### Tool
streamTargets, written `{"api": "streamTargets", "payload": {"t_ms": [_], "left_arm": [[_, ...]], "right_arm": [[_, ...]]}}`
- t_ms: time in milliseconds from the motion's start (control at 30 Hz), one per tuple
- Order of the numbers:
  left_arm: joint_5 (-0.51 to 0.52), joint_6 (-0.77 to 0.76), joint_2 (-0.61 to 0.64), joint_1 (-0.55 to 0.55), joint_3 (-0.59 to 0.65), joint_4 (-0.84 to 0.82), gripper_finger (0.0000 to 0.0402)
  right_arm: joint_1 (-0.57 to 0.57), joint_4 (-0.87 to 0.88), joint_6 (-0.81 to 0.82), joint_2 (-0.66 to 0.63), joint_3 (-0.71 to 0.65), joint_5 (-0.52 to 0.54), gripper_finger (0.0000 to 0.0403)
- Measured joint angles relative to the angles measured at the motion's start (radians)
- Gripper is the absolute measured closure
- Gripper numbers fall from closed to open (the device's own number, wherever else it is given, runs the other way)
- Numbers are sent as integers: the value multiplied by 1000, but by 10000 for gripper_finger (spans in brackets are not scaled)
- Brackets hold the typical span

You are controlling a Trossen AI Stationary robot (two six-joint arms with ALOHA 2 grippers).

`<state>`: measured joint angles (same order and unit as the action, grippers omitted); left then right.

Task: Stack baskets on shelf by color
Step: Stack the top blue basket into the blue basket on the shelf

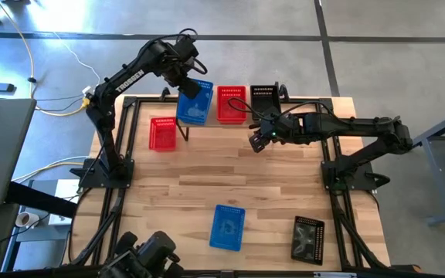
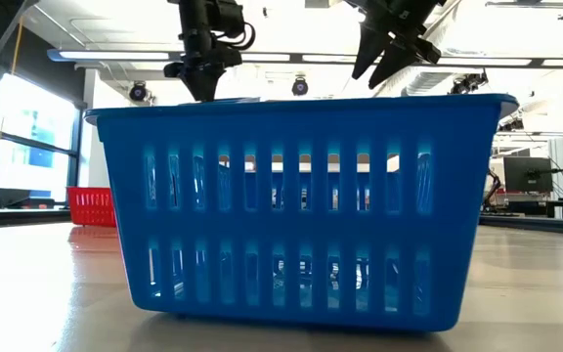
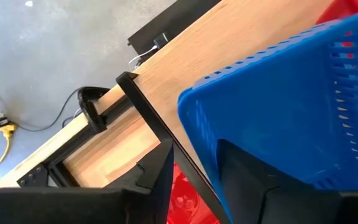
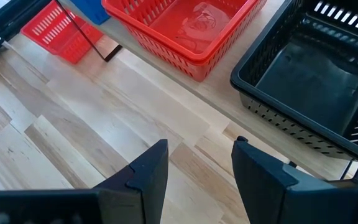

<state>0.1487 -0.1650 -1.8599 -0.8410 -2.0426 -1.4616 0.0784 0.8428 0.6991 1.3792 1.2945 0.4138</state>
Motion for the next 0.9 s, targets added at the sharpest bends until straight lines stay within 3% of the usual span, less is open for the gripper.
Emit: {"api": "streamTargets", "payload": {"t_ms": [400, 900], "left_arm": [[-9, -46, 0, 1, 0, 7, 390], [-10, -94, 8, -2, 0, 11, 392]], "right_arm": [[0, 0, -3, 0, 0, -2, 242], [0, 0, -26, 0, 0, -2, 242]]}}
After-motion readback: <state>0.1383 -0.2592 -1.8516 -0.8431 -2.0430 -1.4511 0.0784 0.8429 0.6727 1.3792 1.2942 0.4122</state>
